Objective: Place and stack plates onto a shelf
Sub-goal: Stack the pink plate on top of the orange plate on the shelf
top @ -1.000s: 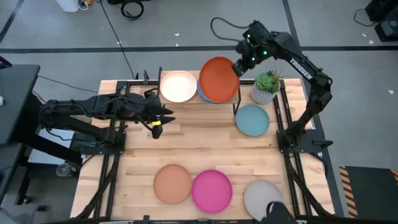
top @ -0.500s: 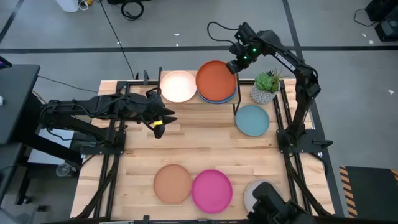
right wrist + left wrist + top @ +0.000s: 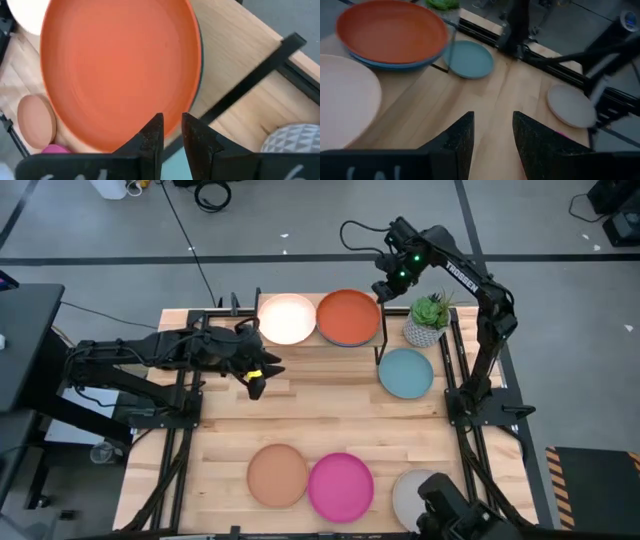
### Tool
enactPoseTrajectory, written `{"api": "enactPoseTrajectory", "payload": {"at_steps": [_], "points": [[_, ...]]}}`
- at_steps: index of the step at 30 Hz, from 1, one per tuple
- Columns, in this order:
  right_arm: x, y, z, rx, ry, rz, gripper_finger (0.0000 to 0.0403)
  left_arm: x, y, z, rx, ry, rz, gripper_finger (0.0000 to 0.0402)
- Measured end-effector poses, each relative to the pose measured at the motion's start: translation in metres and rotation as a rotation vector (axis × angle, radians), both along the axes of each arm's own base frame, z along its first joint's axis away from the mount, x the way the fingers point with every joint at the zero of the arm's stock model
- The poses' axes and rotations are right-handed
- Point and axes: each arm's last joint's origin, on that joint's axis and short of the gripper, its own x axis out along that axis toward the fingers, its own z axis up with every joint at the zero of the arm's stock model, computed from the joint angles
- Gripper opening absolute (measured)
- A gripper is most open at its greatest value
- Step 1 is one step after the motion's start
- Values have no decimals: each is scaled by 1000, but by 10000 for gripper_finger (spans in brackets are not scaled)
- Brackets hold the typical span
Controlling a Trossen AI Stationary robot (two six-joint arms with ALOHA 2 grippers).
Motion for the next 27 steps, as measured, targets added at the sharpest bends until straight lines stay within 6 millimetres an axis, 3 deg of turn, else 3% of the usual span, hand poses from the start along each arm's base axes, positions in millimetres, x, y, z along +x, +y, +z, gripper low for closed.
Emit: {"api": "enactPoseTrajectory", "payload": {"at_steps": [4,10,17,21,27], "points": [[-6,17,21,-77,-45,49,74,5,-8,-10,-78,82,-97,142],[-9,50,58,-281,-156,134,74,17,-27,-41,-113,314,-181,142],[-9,90,93,-444,-280,184,74,56,-47,-83,-117,469,-213,142],[-12,108,103,-515,-274,183,74,83,-53,-108,-242,502,-211,142],[-25,142,121,-619,-303,226,73,123,-74,-135,-438,420,-190,141]]}}
